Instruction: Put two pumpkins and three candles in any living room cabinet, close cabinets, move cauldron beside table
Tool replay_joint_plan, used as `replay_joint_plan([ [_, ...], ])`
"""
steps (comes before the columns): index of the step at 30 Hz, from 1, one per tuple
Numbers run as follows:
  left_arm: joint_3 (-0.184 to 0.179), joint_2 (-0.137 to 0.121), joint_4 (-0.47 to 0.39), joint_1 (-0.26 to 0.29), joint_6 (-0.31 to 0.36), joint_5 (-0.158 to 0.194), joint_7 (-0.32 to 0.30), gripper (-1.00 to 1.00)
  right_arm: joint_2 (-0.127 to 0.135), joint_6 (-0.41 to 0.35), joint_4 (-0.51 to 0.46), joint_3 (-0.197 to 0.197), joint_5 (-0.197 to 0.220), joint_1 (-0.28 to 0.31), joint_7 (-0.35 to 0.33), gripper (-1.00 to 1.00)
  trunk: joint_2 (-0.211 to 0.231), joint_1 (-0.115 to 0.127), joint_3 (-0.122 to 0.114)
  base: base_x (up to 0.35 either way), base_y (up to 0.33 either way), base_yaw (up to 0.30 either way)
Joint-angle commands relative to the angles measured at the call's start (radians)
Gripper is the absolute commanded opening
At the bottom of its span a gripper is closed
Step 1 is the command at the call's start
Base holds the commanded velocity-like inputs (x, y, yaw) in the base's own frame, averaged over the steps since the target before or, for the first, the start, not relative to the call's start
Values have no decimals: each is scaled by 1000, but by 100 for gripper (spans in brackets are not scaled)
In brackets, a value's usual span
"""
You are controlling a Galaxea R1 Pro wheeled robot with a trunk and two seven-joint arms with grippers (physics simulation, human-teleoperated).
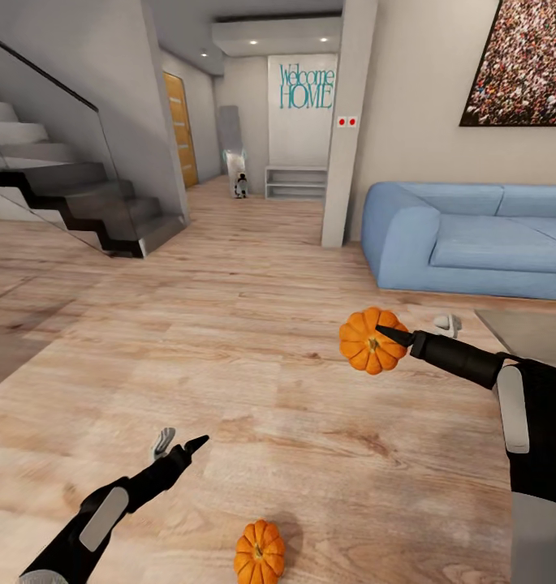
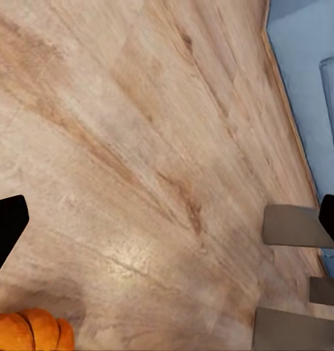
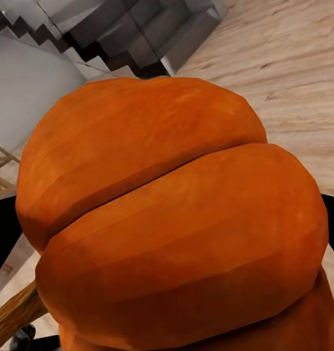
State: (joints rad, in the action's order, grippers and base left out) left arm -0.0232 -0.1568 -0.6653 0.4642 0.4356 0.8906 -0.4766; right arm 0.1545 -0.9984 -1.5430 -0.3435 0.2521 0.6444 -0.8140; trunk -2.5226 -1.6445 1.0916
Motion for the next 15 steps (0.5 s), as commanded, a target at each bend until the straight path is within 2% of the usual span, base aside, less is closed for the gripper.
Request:
replay_joint_plan([
  [1, -2, -1, 6, 6, 6, 5, -5, 100, 0, -4, 0, -1, -2, 1, -4, -100, 0, 0, 1, 0, 0, 0],
  [2, 3, 5, 0, 0, 12, -1, -11, 100, 4, -10, 6, -7, -1, 7, 0, -100, 0, 0, 1, -23, -6, 0],
  [5, 18, 20, -17, -17, 29, 16, 7, 100, 18, -18, 23, -25, 0, 24, 13, -100, 0, 0, 1, -171, -46, 0],
  [11, 24, 26, -51, -51, 63, 49, 40, 100, 23, -37, 37, -60, 3, 38, 39, -100, 0, 0, 1, -294, -71, 0],
  [12, 24, 26, -136, -83, 76, 104, 115, 100, 23, -49, 37, -84, 4, 39, 80, -100, 0, 0, 1, -212, -34, -9],
  [15, 24, 24, -139, -84, 77, 107, 118, 100, 23, -49, 38, -85, 5, 39, 81, -100, 0, 0, 1, -122, -20, -98],
])
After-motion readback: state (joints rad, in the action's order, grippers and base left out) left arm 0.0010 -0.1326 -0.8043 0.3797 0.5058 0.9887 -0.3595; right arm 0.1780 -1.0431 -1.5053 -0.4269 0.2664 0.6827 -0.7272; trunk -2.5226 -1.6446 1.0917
